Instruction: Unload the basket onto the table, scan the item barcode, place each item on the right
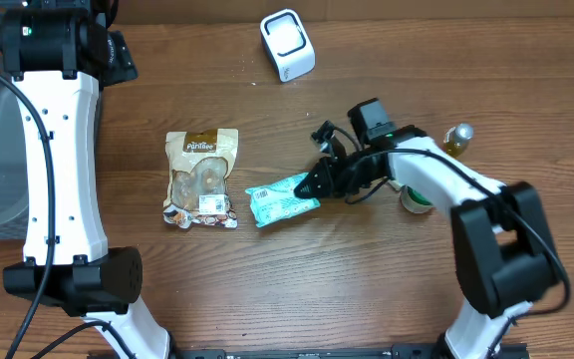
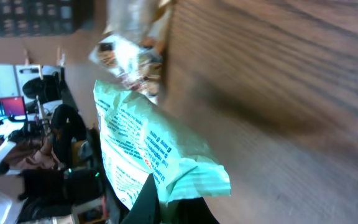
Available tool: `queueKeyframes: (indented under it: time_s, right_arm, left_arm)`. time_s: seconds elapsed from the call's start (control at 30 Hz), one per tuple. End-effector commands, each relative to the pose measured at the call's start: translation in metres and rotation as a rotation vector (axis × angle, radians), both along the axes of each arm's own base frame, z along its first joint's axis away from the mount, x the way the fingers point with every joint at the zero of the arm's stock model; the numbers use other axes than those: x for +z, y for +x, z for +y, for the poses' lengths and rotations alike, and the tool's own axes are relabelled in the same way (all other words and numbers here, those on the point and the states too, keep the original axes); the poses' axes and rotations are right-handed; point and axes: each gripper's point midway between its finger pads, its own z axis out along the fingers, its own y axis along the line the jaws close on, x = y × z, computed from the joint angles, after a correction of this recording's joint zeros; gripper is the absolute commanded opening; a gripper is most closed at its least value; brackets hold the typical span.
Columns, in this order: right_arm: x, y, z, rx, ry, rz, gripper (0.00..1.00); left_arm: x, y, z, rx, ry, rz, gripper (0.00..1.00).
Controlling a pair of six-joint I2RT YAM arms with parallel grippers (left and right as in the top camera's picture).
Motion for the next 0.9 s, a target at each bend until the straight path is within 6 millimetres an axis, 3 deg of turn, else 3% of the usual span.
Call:
queueKeyframes:
  time_s: [0.0,0.23,0.87]
  right_arm:
    - [0.029,-0.009,0.001,0.070,0.067,-0.091,0.04]
    - [0.030,-0.027,-0.006,0.075,0.036,-0.007,0.04]
    - [0.021,-0.026,-0.012,0.065,-0.025,-0.012,0.04]
  left_arm:
    - [0.007,0.001,-0.003,-0.023,0.004,-0.017,1.00]
    - [0.007,0.001,-0.003,-0.023,0.004,-0.017,1.00]
    - [0.007,0.001,-0.003,-0.022,0.004,-0.017,0.99]
